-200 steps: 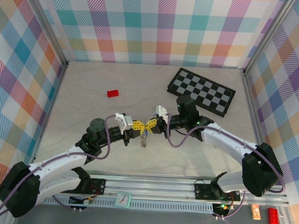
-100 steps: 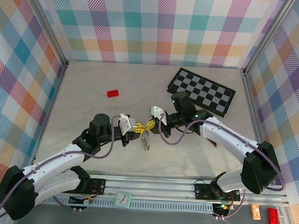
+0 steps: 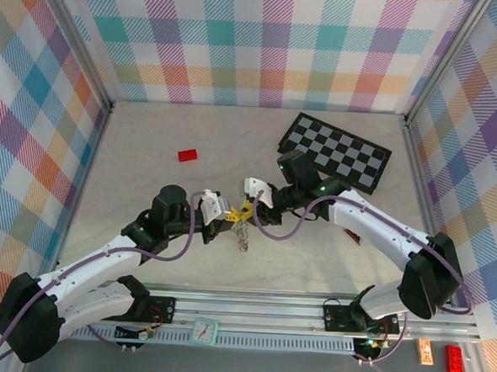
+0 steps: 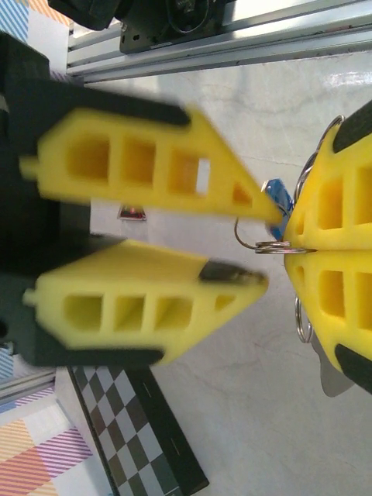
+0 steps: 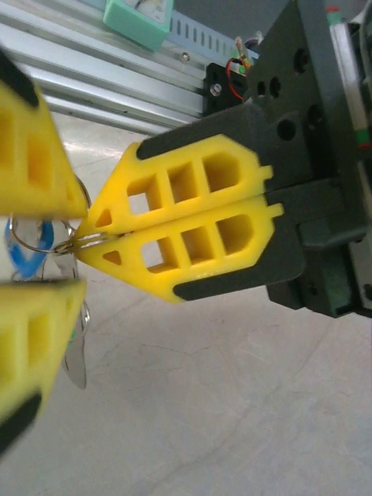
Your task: Put the keys on the keyring
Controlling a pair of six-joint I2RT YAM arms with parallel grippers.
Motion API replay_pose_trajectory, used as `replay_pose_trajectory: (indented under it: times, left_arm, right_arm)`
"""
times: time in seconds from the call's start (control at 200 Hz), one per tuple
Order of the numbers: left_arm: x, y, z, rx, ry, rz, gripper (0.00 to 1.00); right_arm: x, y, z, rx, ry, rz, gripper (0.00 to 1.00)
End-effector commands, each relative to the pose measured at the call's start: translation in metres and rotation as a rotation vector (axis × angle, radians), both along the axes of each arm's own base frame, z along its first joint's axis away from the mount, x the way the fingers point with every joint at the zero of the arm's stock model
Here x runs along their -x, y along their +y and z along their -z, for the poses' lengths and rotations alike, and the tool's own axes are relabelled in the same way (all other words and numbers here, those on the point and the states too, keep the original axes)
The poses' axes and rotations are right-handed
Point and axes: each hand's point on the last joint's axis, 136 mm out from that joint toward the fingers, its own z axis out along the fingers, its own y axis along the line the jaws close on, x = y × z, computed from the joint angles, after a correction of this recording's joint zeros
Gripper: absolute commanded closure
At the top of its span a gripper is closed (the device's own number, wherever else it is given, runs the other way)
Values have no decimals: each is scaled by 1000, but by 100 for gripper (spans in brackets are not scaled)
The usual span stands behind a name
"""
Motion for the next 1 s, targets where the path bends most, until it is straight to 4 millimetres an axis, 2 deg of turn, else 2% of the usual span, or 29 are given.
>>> replay_pose_trajectory:
  times: [0.0, 0.125, 0.235, 0.41, 0.55, 0.89, 0.995]
  left_arm:
    - [1, -3, -13, 37, -46, 13, 100]
    - [1, -3, -14, 69, -53, 1, 100]
    - [0, -3, -12, 73, -49, -3, 100]
    - [-2, -2, -12, 73, -51, -18, 100]
    - [-3, -2, -12, 70, -52, -22, 100]
    - [-4, -1, -14, 71, -54, -26, 100]
    - [-4, -1, -14, 71, -55, -26, 100]
  right_arm:
    - [-4, -4, -20, -85, 43, 76, 63]
    - [-11, -12, -17, -98, 151, 222, 60]
    - [-9, -16, -20, -135, 279, 318, 60]
    - [-8, -18, -19, -109, 588, 497, 64]
    - [-2, -11, -14, -53, 756, 506, 67]
    - [2, -2, -12, -38, 792, 474, 78]
    - [3, -2, -11, -29, 798, 467, 85]
